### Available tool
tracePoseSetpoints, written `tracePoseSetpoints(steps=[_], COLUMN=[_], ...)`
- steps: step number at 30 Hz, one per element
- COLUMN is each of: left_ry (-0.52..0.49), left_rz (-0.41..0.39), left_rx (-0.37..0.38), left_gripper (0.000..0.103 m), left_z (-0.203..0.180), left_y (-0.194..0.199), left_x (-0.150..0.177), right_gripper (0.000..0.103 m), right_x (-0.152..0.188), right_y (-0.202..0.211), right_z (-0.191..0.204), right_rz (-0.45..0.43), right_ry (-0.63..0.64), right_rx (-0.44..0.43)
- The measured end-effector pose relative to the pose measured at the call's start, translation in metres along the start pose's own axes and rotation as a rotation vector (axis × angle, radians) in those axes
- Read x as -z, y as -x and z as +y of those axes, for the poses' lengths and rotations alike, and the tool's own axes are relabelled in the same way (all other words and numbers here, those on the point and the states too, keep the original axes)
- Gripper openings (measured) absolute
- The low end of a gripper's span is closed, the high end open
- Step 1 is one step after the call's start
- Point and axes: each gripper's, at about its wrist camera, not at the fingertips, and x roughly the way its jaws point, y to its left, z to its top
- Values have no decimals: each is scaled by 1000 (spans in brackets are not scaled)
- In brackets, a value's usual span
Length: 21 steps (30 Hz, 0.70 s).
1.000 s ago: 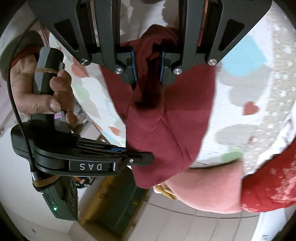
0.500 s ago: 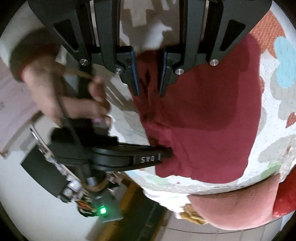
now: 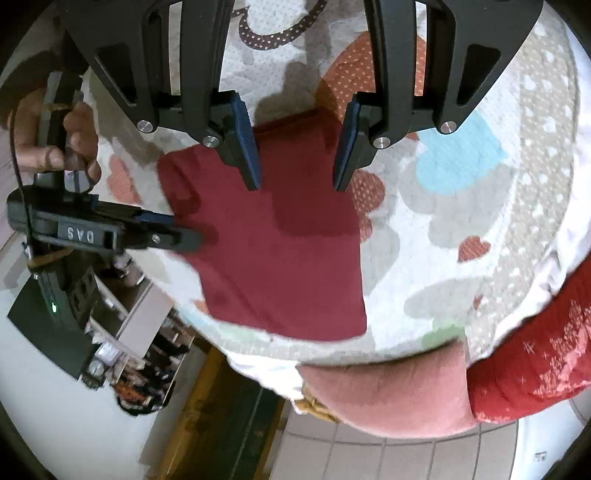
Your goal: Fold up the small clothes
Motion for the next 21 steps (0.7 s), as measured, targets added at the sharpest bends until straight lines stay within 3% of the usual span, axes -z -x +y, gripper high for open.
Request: tracePoseSetpoints(steps=[1, 3, 5, 9, 15, 21], left_ry=[-3, -8, -21, -46, -27, -13], left_rz=[15, 17, 2, -40, 29, 42], left_rx=[-1, 3, 5, -10, -39, -50], left_gripper=[40, 40, 40, 40, 40, 40], left_z=[-3, -5, -5, -11, -14, -8], left_y=[-6, -9, 0, 21, -13, -14], left_x=[2, 1, 1, -2, 2, 8], right_gripper=[56, 28, 12, 9, 9, 9], right_x=[2, 4, 6, 7, 12, 23], right_y=[-9, -19, -15, 21, -13, -3], right_z=[-1, -5, -1, 14, 2, 5], right_rz=[10, 25, 10, -72, 28, 6], right_ry=[-14, -18, 30, 181, 212, 264], right_rx=[-14, 3, 39, 139, 254, 303])
